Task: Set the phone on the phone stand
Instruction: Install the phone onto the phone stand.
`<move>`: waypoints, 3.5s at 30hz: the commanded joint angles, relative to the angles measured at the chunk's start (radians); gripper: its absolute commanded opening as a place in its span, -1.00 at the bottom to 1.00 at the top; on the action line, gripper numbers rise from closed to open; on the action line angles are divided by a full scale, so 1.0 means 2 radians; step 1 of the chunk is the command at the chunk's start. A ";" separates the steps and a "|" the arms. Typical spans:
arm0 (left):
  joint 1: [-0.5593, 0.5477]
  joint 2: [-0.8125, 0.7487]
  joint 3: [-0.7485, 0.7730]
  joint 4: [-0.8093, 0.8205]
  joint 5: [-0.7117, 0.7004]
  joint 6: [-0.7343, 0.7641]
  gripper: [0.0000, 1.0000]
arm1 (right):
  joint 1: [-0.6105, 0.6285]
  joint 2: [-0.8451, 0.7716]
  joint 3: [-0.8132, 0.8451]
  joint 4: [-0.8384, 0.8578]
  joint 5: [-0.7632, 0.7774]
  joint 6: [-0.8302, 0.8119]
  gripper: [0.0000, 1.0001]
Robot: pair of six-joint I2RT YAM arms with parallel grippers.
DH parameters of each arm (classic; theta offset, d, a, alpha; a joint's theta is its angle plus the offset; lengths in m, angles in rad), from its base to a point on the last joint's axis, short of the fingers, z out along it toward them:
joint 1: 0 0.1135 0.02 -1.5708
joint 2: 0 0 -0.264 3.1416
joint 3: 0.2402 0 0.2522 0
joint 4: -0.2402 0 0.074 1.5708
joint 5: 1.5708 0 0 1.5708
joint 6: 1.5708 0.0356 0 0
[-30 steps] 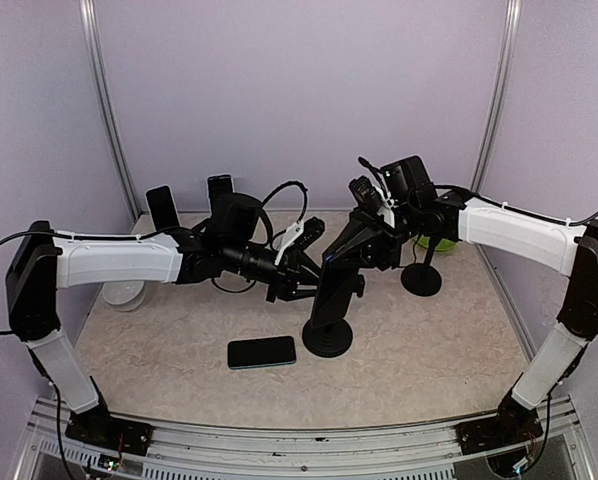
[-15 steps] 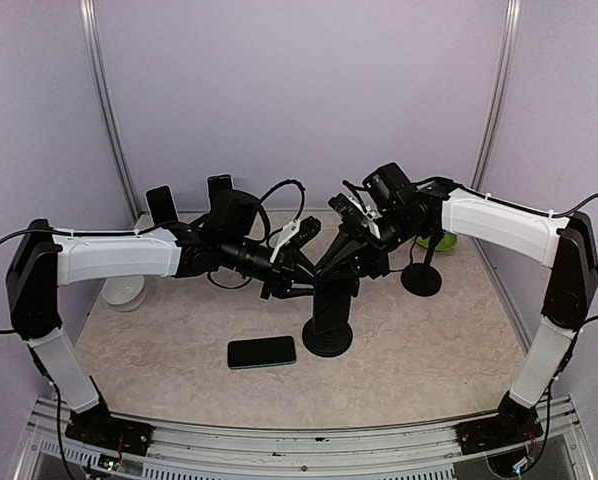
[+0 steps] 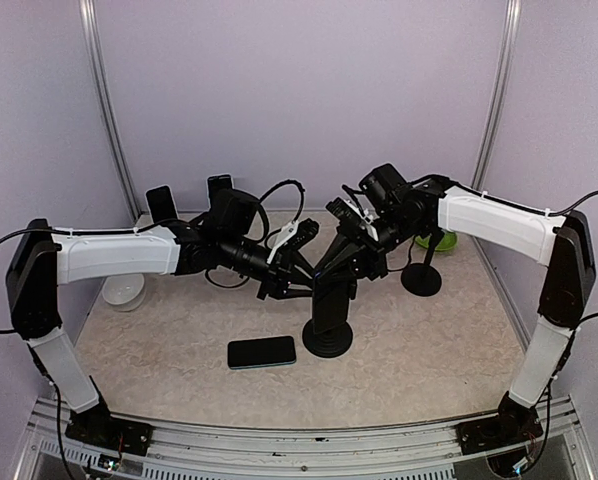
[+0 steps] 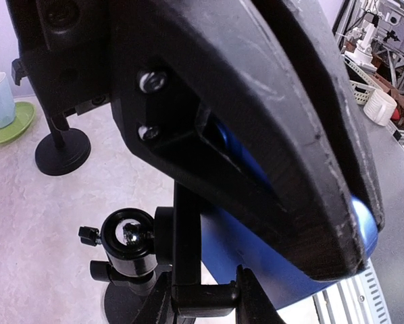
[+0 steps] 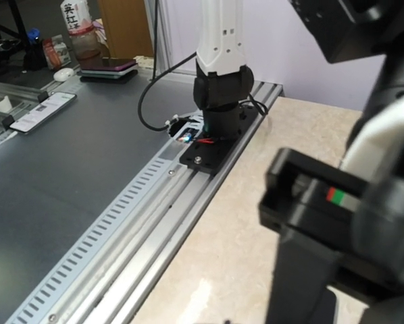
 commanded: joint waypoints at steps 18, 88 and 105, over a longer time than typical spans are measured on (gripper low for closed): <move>0.015 -0.035 -0.021 -0.010 0.025 -0.004 -1.00 | -0.029 -0.033 -0.051 0.045 0.041 0.059 -1.00; 0.014 -0.079 -0.054 -0.017 0.016 -0.020 -1.00 | -0.050 -0.043 -0.017 -0.011 0.186 0.112 -1.00; 0.026 -0.079 -0.024 -0.090 0.087 0.023 -1.00 | -0.050 0.005 0.022 -0.053 0.188 0.089 -1.00</move>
